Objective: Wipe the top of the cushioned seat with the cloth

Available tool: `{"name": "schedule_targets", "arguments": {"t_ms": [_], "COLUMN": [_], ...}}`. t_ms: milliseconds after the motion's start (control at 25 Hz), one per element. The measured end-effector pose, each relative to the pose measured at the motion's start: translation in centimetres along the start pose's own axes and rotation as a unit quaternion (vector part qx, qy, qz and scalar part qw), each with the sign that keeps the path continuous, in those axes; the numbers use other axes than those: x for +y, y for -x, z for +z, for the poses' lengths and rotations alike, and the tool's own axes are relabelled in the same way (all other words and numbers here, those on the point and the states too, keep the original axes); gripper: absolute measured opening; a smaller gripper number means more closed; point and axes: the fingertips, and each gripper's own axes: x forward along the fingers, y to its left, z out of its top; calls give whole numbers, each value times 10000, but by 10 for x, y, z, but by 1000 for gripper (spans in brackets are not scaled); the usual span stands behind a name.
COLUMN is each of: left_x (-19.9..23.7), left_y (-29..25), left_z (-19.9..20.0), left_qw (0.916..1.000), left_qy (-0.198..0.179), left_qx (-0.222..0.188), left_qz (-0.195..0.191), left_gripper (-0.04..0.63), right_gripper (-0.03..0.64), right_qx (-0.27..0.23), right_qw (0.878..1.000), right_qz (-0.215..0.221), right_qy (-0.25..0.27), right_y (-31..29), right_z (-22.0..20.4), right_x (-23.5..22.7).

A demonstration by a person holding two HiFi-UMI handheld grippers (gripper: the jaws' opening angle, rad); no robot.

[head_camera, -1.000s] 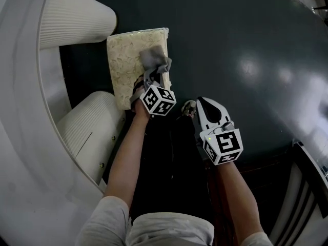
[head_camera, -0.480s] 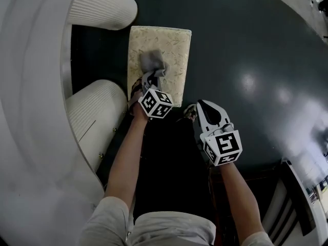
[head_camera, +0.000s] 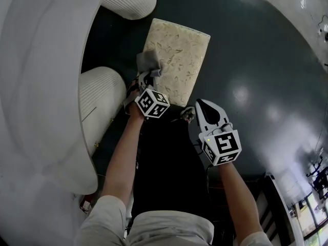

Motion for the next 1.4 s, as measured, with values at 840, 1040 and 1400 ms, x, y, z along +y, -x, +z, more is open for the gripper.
{"name": "schedule_targets", "arguments": {"t_ms": [840, 1040, 1400], "left_x": [-138, -156, -140], "left_y": [14, 15, 17], "left_z": [76, 83, 63], "left_qw": [9926, 9915, 9961], "left_qy": [-766, -803, -273], "left_qx": [-572, -628, -532], "left_qz": [-751, -809, -646], "left_gripper": [28, 28, 28], "right_gripper": [9, 9, 9], "right_qx": [-180, -205, -145], "right_qw": [9954, 9939, 9967], "right_qz": [-724, -820, -608], "right_qy": [-605, -714, -524], "right_y": [81, 94, 87], "right_z": [-64, -79, -80], "right_x": [-53, -60, -52]}}
